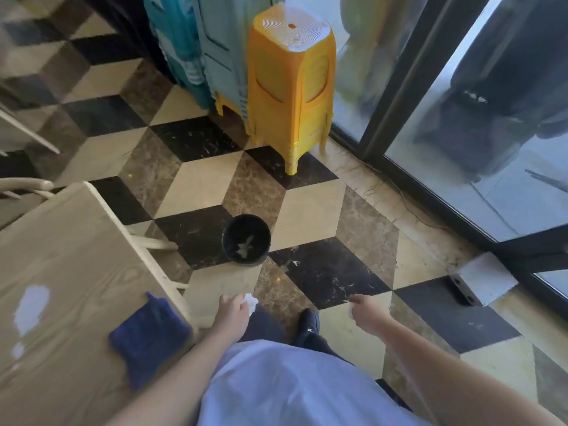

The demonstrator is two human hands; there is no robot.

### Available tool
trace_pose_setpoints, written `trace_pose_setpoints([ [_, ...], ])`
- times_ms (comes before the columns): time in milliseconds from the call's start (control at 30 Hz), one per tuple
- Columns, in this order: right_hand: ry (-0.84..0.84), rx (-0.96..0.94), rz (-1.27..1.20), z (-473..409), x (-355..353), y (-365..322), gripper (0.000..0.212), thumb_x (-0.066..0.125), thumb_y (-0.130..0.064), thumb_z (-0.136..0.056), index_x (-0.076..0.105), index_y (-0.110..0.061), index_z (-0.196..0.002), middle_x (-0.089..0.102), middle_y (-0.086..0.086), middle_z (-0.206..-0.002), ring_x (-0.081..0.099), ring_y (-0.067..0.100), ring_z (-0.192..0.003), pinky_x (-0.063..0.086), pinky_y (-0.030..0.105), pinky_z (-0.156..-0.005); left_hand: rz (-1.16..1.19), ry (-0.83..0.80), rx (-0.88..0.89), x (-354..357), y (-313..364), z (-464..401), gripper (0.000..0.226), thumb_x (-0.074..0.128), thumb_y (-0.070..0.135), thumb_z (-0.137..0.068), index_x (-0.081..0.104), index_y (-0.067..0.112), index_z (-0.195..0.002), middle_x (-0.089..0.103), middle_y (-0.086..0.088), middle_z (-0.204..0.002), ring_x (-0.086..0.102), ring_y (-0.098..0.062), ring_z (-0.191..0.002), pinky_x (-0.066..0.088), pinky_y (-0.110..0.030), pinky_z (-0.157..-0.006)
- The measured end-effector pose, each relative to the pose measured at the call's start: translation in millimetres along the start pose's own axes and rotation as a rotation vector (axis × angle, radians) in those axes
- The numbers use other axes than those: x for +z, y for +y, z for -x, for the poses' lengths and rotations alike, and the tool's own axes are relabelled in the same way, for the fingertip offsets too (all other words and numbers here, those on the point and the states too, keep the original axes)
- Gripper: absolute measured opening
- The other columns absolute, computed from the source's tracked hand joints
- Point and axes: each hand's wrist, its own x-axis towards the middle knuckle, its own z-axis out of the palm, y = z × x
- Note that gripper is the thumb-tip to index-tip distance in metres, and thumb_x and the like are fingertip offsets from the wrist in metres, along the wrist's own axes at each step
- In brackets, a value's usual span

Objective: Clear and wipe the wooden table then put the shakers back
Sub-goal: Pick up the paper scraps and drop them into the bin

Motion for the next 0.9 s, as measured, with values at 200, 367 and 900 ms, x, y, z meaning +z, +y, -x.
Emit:
trace_pose_setpoints([
  [200,0.02,-0.014,0.019,-31.6,-38.9,-40.2,0.019,0.049,-0.013,-0.09,0.066,-0.011,-0.098,0.068,0.009,-0.094,0.065,0.026,-0.084,0.049,0.029,-0.063,0.167,-0.076,-0.039,-20.3,27.6,-41.9,0.032,0.04,0.012,-0.105,0.062,0.009,-0.128,0.058,-0.014,-0.126,0.056,-0.026,-0.106,0.042,-0.026,-0.082],
  [367,-0.078,-0.01,-0.017,-70.0,-49.3,-99.4,0.025,0.059,-0.008,-0.084,0.067,-0.032,-0.081,0.069,-0.001,-0.089,0.068,0.018,-0.08,0.054,0.026,-0.059,0.302,-0.19,-0.056,-29.4,38.8,-93.0,0.008,0.069,0.015,-0.091,0.062,0.018,-0.091,0.06,-0.002,-0.084,0.053,-0.017,-0.074,0.041,-0.028,-0.063],
  [900,-0.313,-0.034,0.187,-310.6,66.4,-198.3,0.004,0.069,-0.021,-0.082,0.069,-0.019,-0.085,0.067,-0.003,-0.078,0.059,0.015,-0.069,0.04,0.019,-0.05,0.319,-0.037,-0.283,-9.1,-16.5,-353.0,0.014,0.06,0.012,-0.088,0.068,0.019,-0.098,0.069,-0.001,-0.096,0.066,-0.024,-0.087,0.049,-0.03,-0.068],
])
